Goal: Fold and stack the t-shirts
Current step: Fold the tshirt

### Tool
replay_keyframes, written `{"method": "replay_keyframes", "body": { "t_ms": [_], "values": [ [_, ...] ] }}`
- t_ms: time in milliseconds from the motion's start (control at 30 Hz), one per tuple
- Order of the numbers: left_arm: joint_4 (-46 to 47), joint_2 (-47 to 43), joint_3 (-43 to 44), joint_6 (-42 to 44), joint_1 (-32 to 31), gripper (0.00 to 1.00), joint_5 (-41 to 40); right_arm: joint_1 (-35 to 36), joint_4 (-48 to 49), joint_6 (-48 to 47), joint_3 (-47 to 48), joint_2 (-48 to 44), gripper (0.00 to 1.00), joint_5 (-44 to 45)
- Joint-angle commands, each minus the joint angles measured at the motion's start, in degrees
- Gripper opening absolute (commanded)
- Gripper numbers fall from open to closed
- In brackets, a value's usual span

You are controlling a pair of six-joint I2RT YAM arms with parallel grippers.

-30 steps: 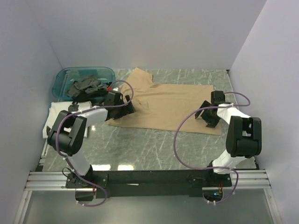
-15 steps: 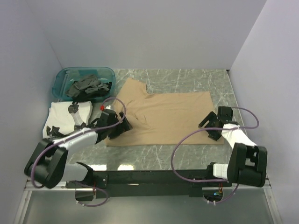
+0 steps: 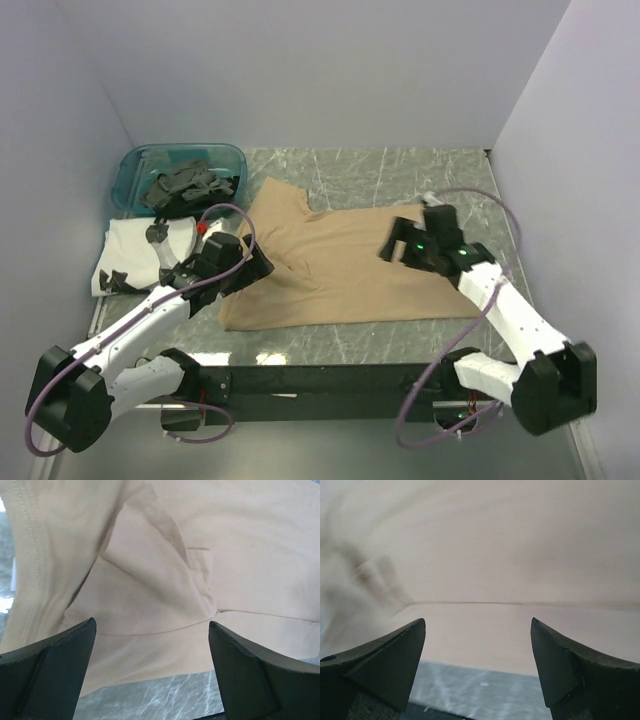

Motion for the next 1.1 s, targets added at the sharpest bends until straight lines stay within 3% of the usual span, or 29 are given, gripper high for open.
{"method": "replay_keyframes", "body": {
  "t_ms": [0, 200, 367, 567, 900, 1067],
  "values": [
    [4.73, 1.5, -0.14, 0.94, 0.1, 0.99, 2.77, 11.19, 6.78, -3.07, 6.84, 7.47, 0.91, -4.92],
    [9.66, 4.14, -3.48, 1.02, 0.1, 0.99, 7.96, 24.02, 10.48, -5.79, 26.34, 32.61, 0.89, -10.38],
    [8.97, 3.97, -6.04, -0.38, 0.01, 0.99, 7.79, 27.38, 5.74, -6.15, 41.46, 49.56, 0.82, -10.66],
    [6.86, 1.51, -9.2, -2.49, 0.1, 1.0, 7.53, 29.58, 5.21, -6.94, 45.26, 56.53, 0.72, -12.07],
    [5.37, -0.16, -11.4, -4.07, 0.1, 1.0, 5.6, 30.19, 5.74, -6.76, 44.74, 59.62, 0.54, -12.32],
    [4.75, 0.36, -11.49, -4.6, 0.1, 0.99, 5.25, 30.2, 4.95, -6.06, 45.44, 60.06, 0.28, -10.66]
  ]
}}
